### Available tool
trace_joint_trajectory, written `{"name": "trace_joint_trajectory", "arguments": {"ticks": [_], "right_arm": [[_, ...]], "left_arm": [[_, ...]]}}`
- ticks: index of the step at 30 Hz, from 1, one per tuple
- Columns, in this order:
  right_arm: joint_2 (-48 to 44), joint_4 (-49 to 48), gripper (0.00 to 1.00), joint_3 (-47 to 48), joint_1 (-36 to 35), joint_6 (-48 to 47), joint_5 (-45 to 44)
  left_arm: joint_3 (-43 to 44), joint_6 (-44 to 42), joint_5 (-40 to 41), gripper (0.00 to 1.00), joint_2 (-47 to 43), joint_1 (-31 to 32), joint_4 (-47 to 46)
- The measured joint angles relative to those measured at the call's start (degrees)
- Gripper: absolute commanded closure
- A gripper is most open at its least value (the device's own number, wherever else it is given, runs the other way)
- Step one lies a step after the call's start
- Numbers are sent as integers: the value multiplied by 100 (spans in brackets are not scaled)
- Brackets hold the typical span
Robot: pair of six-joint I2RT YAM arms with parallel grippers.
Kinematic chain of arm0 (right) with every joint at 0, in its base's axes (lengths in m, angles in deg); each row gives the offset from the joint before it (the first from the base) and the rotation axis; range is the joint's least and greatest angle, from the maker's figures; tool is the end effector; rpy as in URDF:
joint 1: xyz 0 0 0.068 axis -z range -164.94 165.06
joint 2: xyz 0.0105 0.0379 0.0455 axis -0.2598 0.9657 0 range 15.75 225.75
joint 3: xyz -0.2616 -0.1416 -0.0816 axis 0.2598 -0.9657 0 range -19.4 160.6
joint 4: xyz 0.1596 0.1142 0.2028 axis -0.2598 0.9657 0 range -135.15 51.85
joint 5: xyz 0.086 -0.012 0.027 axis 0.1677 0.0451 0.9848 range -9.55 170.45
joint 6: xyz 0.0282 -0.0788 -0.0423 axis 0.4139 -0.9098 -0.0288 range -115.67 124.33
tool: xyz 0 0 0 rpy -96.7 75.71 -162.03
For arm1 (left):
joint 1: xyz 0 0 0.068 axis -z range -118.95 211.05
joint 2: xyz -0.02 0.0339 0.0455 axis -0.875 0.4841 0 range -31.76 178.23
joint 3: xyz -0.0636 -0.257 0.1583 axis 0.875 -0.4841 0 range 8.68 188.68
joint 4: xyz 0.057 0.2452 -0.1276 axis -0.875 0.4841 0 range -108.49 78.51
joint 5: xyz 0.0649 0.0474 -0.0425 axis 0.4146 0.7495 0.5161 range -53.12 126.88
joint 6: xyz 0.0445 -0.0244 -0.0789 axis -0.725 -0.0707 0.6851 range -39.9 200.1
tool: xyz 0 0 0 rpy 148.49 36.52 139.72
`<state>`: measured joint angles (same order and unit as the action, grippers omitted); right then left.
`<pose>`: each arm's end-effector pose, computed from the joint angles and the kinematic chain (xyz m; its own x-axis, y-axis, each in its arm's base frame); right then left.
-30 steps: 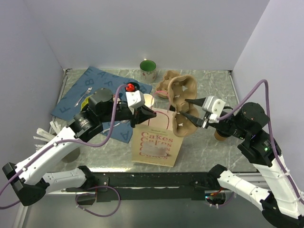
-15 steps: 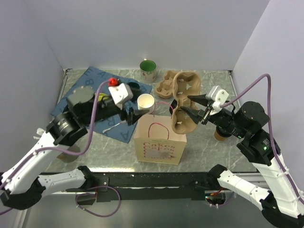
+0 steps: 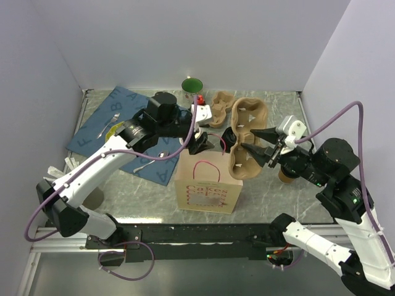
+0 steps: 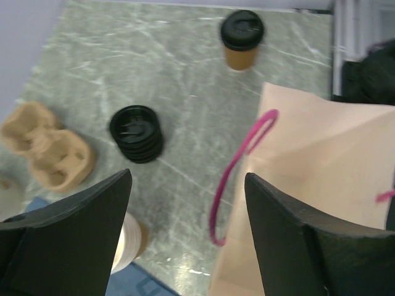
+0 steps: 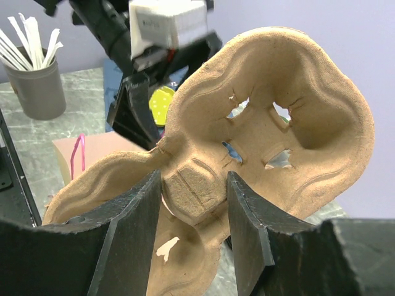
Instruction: Pack the takeout coffee
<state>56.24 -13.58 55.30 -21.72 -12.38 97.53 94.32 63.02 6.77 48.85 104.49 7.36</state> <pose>0.0918 0.0996 0.5156 0.2675 -0.1432 -0.9529 -0.7626 0.5730 -0.3002 0.2391 -0.2846 0.4409 0.0280 0.3234 -0.9458 0.9699 0.2203 0.1041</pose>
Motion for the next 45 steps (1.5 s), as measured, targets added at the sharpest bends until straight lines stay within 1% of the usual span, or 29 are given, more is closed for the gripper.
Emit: {"name": "trace_joint_trajectory", "arguments": {"ticks": [3,4,7,11,13,15,16,18,19,22,25,29,35,41,42,44,45], "right_arm": [[-76,70,52,0,0,-2,-39],[-98,94,52,2,0,-2,-57],[-131,190,52,22,0,-2,-98],[-153,267,51,26,0,-4,-120],[-166,286,51,26,0,-7,-131],[-179,286,51,26,0,-7,-140],[-188,284,52,26,0,-9,-142],[-192,284,51,26,0,-11,-144],[-197,282,51,26,0,-22,-144],[-197,280,51,26,0,-26,-144],[-197,278,51,26,0,-26,-144],[-203,278,51,26,0,-31,-155],[-225,273,51,26,0,-81,-214],[-240,273,54,31,0,46,-522],[-236,282,54,46,0,131,-623],[-166,352,56,186,0,400,-802],[-98,380,57,339,0,590,-890]], "left_arm": [[31,-83,-398,25,142,0,133],[52,-105,-522,28,179,0,168],[92,-144,-802,31,304,9,229],[101,-170,-894,33,496,85,271],[94,-188,-824,36,586,170,273],[68,-195,-741,45,614,249,273],[42,-197,-682,59,616,282,271],[9,-173,-560,71,616,319,256],[-4,-122,-501,81,616,328,240],[-13,46,-243,93,625,328,201],[125,328,46,99,726,326,240],[297,892,470,99,879,326,175],[675,2074,1115,99,1016,326,302],[678,3012,1602,99,988,385,328],[619,3163,1690,92,951,398,332],[498,3434,1867,76,868,413,372],[455,3558,1958,58,824,417,404]]}}
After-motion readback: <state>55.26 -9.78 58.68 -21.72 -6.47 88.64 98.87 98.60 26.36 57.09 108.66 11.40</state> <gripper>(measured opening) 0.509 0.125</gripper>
